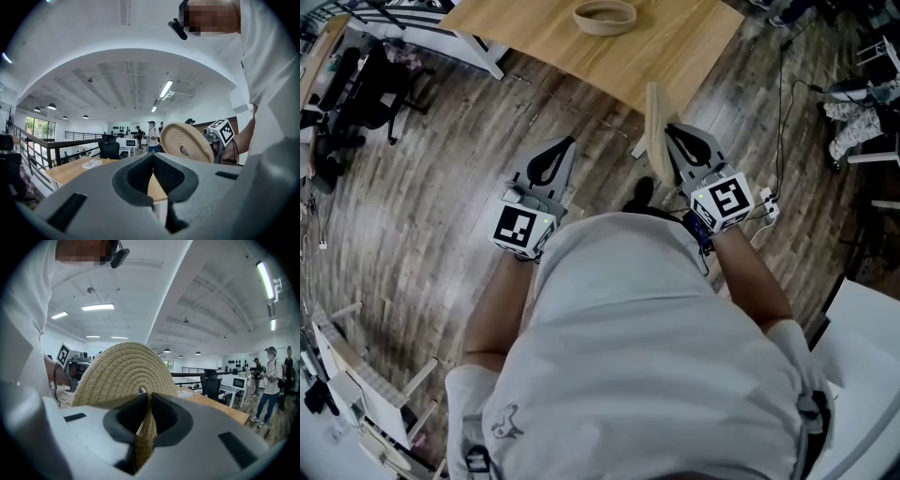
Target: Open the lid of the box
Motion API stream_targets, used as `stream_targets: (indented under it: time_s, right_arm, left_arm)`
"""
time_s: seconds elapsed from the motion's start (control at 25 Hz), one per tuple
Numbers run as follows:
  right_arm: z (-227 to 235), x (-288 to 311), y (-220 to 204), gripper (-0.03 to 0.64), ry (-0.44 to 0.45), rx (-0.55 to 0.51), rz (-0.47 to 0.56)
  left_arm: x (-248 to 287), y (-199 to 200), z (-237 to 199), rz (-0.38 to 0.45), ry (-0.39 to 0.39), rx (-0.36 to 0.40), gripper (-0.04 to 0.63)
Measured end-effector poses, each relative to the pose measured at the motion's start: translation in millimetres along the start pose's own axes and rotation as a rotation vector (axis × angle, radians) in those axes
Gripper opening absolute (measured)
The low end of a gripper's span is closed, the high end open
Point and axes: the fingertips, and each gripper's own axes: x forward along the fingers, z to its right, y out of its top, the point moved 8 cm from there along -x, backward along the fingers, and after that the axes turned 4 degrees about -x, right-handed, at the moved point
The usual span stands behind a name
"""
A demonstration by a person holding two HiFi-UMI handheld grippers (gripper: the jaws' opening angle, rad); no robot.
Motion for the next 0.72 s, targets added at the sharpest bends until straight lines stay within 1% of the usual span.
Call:
stream_targets:
  time_s: [0.16, 0.28, 0.56, 0.72]
  right_arm:
    - [-25.0, -9.8, 2.8, 0.037, -0.013, -0.004, 0.004]
    - [-35.4, -20.1, 4.6, 0.037, -0.028, -0.003, 0.006]
    - [-46.1, -31.9, 9.0, 0.037, -0.049, 0.002, 0.003]
    - [-47.4, -35.7, 14.3, 0.037, -0.05, -0.005, 0.012]
  left_arm:
    - [-22.9, -5.7, 0.3, 0.002, -0.013, -0.001, 0.006]
    - [-33.2, -6.2, 1.3, 0.007, -0.022, -0.006, 0.006]
    - [-42.2, -2.2, 5.1, 0.018, -0.028, 0.005, 0.006]
    - [-43.7, 0.3, 6.5, 0.023, -0.03, 0.025, 0.006]
